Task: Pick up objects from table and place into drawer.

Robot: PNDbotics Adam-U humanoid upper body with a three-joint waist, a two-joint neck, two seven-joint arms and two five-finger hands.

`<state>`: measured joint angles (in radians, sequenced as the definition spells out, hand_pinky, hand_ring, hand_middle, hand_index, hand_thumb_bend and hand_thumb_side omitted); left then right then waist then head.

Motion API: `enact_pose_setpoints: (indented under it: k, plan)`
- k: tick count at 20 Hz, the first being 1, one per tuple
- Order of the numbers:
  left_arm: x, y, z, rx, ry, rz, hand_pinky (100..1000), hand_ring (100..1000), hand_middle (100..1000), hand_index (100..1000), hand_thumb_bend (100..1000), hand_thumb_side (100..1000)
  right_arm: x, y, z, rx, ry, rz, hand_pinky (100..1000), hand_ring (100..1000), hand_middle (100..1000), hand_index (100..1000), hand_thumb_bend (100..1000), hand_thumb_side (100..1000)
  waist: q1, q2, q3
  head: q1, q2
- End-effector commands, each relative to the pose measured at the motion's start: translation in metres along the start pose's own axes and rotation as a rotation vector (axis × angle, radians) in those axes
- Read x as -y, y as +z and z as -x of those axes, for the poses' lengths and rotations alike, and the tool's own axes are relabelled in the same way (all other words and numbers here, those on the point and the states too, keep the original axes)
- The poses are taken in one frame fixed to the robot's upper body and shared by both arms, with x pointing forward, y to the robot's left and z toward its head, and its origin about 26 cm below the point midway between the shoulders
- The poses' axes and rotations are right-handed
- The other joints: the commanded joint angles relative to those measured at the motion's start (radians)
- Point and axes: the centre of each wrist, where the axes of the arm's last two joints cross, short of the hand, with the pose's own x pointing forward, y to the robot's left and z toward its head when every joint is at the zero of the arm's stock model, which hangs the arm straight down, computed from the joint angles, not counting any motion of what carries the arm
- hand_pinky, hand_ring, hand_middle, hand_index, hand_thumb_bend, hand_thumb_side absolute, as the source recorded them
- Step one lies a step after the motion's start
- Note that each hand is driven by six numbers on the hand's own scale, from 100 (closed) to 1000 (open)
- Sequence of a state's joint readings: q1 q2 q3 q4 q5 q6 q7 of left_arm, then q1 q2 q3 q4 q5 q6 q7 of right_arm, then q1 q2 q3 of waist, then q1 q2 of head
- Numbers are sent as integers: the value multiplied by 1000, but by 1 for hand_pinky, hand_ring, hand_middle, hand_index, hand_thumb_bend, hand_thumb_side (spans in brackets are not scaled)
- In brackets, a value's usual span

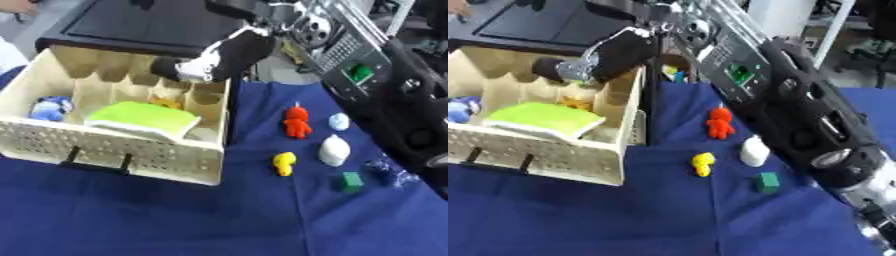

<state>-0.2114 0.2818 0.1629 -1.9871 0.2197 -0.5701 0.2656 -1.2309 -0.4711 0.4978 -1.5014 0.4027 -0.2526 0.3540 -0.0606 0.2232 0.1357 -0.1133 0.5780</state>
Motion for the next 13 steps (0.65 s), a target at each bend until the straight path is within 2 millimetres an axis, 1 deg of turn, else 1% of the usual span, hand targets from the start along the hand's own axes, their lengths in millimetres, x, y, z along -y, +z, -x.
enact_pose_setpoints:
  k: [1, 4, 7, 9, 10, 13]
  plan:
    - [0, -7, -4, 24, 0, 15, 442, 691, 579, 798, 174, 958, 14, 5, -1, -7, 25, 27, 843, 902, 748, 883, 415, 676, 10, -16, -2, 1, -10]
    - [0, -7, -4, 24, -1, 15, 441, 690, 578, 797, 174, 958, 16, 7, -1, -14, 21, 46, 841, 898, 739, 873, 411, 675, 12, -16, -3, 0, -10]
    - [0, -6, -4, 26, -2, 14, 441, 690, 578, 797, 174, 959, 22, 14, -3, -22, 10, 105, 836, 892, 730, 861, 397, 683, 14, -15, -5, 0, -12]
    - [-1, -6, -4, 26, -5, 9, 441, 690, 579, 798, 176, 959, 28, 21, -4, -34, 3, 146, 820, 878, 717, 832, 341, 717, 18, -13, -9, 5, -13]
    - [-1, -6, -4, 27, -7, 5, 441, 690, 579, 798, 177, 959, 32, 26, -5, -44, -1, 175, 808, 868, 712, 823, 313, 750, 20, -12, -13, 12, -13]
    - [-3, -5, -4, 32, -14, -6, 442, 691, 581, 800, 179, 960, 44, 48, -6, -88, -17, 265, 785, 852, 710, 816, 236, 786, 29, -8, -23, 27, -15]
